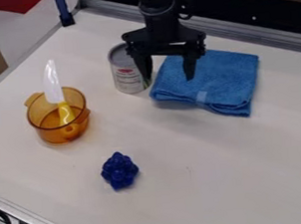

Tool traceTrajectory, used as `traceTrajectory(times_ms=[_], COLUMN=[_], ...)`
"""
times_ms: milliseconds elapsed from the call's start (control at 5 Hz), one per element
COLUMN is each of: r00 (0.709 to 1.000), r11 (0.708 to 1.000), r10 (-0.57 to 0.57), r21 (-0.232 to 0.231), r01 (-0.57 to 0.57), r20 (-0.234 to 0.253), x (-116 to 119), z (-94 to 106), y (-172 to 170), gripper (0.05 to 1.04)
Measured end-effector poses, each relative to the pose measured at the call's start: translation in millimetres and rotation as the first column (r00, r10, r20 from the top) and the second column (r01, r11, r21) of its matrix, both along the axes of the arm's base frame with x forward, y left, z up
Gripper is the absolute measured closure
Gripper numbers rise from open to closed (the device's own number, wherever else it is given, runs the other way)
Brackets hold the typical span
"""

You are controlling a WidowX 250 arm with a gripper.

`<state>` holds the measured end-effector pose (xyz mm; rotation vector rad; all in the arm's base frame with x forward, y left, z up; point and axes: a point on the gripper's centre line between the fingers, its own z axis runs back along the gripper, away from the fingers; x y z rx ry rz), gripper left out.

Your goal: Move the blue staff inside the pot

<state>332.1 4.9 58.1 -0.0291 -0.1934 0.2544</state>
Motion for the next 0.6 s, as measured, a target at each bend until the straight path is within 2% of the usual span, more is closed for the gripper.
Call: traceTrajectory(times_ms=[200,400,600], r00=[0.999,0.992,0.967], r11=[1.0,0.997,0.972], r10=[0.0,-0.083,-0.236], r21=[-0.003,-0.018,-0.039], r01=[0.0,0.081,0.233], r20=[-0.038,-0.099,-0.094], x=[-6,-21,-40], z=[-10.9,-18.6,-13.3], y=[0,5,15], gripper=[0.083,0.083,0.083])
